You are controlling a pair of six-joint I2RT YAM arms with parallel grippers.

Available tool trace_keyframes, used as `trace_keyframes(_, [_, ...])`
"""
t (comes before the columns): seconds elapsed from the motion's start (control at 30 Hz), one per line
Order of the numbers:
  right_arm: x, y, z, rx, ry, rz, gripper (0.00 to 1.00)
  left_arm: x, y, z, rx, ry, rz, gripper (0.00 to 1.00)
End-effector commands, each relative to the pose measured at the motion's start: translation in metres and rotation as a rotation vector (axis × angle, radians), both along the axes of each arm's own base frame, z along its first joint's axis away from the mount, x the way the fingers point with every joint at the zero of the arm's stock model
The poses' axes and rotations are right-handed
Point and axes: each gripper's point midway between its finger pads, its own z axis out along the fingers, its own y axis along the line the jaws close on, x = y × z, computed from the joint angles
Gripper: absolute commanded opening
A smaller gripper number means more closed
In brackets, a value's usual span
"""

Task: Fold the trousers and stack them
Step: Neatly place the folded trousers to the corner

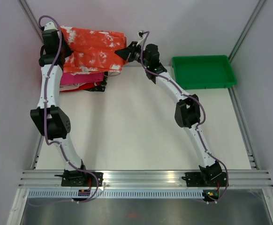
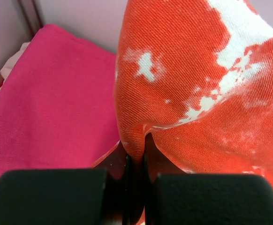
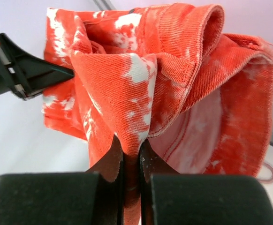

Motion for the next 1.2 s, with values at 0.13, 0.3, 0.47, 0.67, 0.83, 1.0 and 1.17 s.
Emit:
trace_keyframes(0.13, [0.068, -0.021, -0.056, 0.091, -0.039, -0.234, 0.0, 0.003, 0.136, -0.015, 0.053, -0.049, 0.431, 0.02])
trace_keyframes(0.3, [0.073, -0.014, -0.086, 0.079, -0.046, -0.255, 0.0, 0.008, 0.166, -0.029, 0.081, -0.047, 0.522, 0.02])
trace_keyframes(0.47, [0.07, -0.004, -0.088, 0.061, -0.116, -0.286, 0.0, 0.024, 0.184, -0.032, 0.129, -0.066, 0.539, 0.02])
trace_keyframes(0.67, [0.071, -0.003, -0.089, 0.112, -0.152, -0.322, 0.0, 0.031, 0.197, -0.041, 0.16, -0.064, 0.584, 0.02])
trace_keyframes(0.83, [0.06, 0.0, -0.119, -0.001, -0.091, -0.202, 0.76, 0.044, 0.2, -0.067, 0.155, -0.05, 0.57, 0.02])
trace_keyframes(1.0, [0.049, -0.018, -0.102, -0.053, -0.05, -0.078, 0.89, 0.033, 0.21, -0.073, 0.149, -0.026, 0.639, 0.02])
trace_keyframes(1.17, [0.037, -0.035, -0.075, -0.072, -0.059, -0.016, 0.9, 0.034, 0.216, -0.047, 0.204, -0.073, 0.607, 0.02])
